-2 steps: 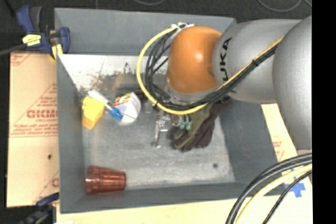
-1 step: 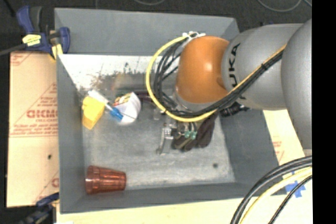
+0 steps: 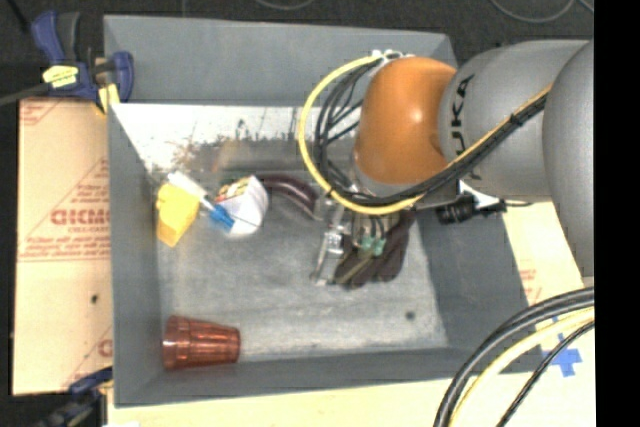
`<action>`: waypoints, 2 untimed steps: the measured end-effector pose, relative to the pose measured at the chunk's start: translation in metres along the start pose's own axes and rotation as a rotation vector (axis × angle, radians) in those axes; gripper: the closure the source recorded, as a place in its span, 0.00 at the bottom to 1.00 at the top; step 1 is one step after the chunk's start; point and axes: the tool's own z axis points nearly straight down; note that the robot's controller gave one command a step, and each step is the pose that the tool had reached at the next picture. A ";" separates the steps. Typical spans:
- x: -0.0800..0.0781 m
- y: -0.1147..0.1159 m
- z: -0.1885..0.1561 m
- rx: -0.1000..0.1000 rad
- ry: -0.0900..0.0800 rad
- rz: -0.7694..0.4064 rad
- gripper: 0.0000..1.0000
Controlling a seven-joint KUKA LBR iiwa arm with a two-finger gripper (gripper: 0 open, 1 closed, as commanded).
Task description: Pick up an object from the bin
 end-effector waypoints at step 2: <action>0.012 -0.061 -0.021 -0.001 0.000 -0.303 0.00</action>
Offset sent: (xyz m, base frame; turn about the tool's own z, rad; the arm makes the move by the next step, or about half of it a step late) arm -0.0677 -0.1051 0.0636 -0.1704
